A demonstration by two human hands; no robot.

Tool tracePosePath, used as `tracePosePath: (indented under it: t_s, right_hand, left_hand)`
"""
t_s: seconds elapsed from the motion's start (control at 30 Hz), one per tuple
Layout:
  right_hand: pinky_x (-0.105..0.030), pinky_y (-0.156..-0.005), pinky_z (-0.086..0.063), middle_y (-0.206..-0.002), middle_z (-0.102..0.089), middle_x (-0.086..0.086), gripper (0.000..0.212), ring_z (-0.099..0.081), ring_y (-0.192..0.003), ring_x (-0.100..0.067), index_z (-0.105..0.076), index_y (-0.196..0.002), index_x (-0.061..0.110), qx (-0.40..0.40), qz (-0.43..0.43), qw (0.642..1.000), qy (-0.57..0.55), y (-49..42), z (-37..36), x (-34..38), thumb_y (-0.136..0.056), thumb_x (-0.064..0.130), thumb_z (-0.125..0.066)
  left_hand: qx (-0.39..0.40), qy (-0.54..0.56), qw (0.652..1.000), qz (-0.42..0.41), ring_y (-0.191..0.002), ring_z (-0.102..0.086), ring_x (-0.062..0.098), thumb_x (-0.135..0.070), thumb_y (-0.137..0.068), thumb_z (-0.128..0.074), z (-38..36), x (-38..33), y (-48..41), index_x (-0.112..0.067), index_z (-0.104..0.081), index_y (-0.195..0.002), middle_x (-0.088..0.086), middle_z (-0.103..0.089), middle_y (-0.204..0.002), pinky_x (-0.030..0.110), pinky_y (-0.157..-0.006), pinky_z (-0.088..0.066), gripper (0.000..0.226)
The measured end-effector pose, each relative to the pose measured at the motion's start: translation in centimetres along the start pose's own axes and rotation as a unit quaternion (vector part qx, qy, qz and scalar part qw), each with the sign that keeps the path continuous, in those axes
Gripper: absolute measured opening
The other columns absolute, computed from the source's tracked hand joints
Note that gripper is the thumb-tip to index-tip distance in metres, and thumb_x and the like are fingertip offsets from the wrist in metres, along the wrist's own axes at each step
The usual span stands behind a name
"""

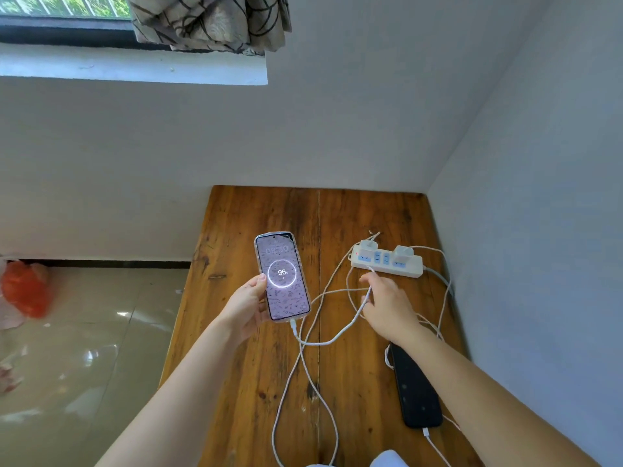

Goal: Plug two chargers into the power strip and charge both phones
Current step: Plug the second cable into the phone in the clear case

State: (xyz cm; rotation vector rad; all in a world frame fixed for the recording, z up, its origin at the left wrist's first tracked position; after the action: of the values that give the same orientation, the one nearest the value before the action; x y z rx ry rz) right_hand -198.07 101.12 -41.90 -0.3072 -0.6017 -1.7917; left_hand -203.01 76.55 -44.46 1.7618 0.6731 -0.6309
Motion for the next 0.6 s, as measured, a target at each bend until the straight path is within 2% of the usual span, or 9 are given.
tracePosePath:
  t_s: [0.17,0.27,0.43,0.6]
  right_hand:
    - [-0.038,-0.089,-0.054,-0.137,-0.049,-0.005,0.049,-0.055,-0.114,-0.024,-0.046,-0.131,0.027,0.126,-0.04,0.991,0.015,0.7,-3.6,-0.7,-0.088,0.007,-0.059]
    - [-0.031,-0.085,-0.054,-0.139,-0.049,-0.005,0.045,-0.057,-0.113,-0.022,-0.047,-0.131,0.022,0.173,-0.046,0.984,0.019,1.3,-5.1,-1.1,-0.09,0.006,-0.054]
    - [-0.021,-0.071,-0.052,-0.125,-0.058,-0.001,0.033,-0.061,-0.093,-0.012,-0.052,-0.126,0.022,0.168,-0.063,0.984,0.008,2.0,-6.2,-1.5,-0.093,0.018,-0.052]
    - [-0.023,-0.073,-0.055,-0.114,-0.062,-0.001,0.022,-0.061,-0.088,-0.011,-0.057,-0.115,0.021,0.173,-0.083,0.981,-0.004,2.9,-7.5,-1.8,-0.094,0.015,-0.052]
  left_hand:
    - [-0.047,-0.059,0.994,0.077,-0.105,-0.063,0.027,-0.032,-0.099,-0.041,0.7,4.5,-2.8,-0.017,-0.059,-0.116,0.011,-0.068,-0.113,0.038,-0.076,-0.054,0.029]
    - [-0.064,-0.061,0.987,0.132,-0.1,-0.063,0.027,-0.031,-0.1,-0.039,0.8,7.2,-3.9,-0.016,-0.056,-0.117,0.009,-0.066,-0.108,0.037,-0.07,-0.054,0.028]
    - [-0.07,-0.064,0.978,0.186,-0.095,-0.064,0.028,-0.03,-0.1,-0.039,1.1,10.2,-4.8,-0.014,-0.057,-0.112,0.013,-0.065,-0.111,0.04,-0.067,-0.055,0.026]
    - [-0.084,-0.086,0.972,0.203,-0.089,-0.064,0.025,-0.032,-0.099,-0.042,2.1,11.2,-5.7,-0.016,-0.055,-0.111,0.008,-0.066,-0.101,0.038,-0.065,-0.055,0.024]
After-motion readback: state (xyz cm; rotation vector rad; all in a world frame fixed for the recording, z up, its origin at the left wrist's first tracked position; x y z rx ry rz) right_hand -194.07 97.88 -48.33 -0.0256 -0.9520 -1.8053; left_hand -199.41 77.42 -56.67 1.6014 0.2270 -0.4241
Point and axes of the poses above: each hand's wrist, its own y-axis away from the middle knuckle, its own z-axis out of the back of the hand, x = y × z, the point moved 5 cm from there along -y, towards the middle knuckle
